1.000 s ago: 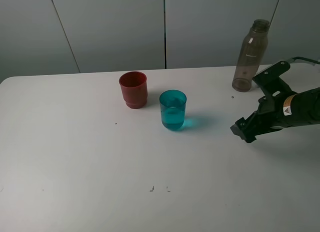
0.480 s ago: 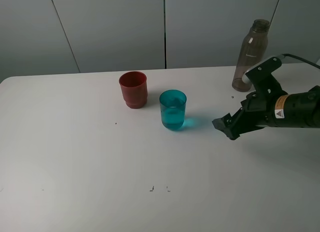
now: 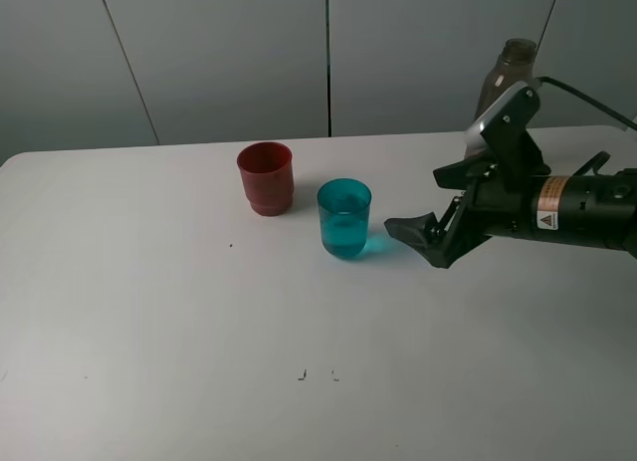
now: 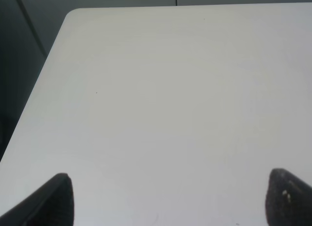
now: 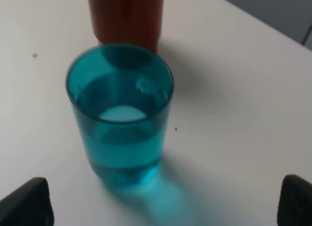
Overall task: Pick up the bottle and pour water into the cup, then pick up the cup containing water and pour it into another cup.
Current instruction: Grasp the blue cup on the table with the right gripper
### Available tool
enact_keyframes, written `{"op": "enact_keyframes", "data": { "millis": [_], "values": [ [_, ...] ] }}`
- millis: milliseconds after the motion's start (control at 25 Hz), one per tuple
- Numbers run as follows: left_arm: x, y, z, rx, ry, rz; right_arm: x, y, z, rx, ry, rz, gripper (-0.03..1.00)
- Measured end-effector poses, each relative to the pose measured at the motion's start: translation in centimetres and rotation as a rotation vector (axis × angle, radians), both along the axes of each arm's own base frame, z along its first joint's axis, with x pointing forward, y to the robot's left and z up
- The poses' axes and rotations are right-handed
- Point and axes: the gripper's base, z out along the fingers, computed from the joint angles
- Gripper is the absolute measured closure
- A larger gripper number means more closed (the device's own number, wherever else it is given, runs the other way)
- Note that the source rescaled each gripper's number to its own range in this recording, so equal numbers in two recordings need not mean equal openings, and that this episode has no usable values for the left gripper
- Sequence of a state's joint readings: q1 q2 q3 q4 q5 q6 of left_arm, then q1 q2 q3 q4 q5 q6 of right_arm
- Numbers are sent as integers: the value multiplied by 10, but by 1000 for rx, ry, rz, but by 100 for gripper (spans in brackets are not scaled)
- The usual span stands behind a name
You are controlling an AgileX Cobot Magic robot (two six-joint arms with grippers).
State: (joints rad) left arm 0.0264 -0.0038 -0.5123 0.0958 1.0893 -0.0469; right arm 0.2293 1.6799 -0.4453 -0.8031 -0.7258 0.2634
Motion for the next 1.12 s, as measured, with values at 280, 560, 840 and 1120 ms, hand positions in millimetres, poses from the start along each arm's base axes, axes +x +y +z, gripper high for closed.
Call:
{"op": "enact_keyframes", "data": {
  "millis": [280, 560, 840, 1120],
  "values": [
    [0, 0, 0, 0, 0, 0, 17, 7, -25, -43, 30, 67, -3],
    [0, 0, 0, 6, 1, -3, 35, 12, -48, -55, 70, 81, -3],
    [0, 0, 0, 6, 1, -3, 37, 14, -61, -81, 52, 147, -3],
    [0, 0, 0, 6, 1, -3, 46, 18, -69, -110, 23, 190, -3]
  ]
}}
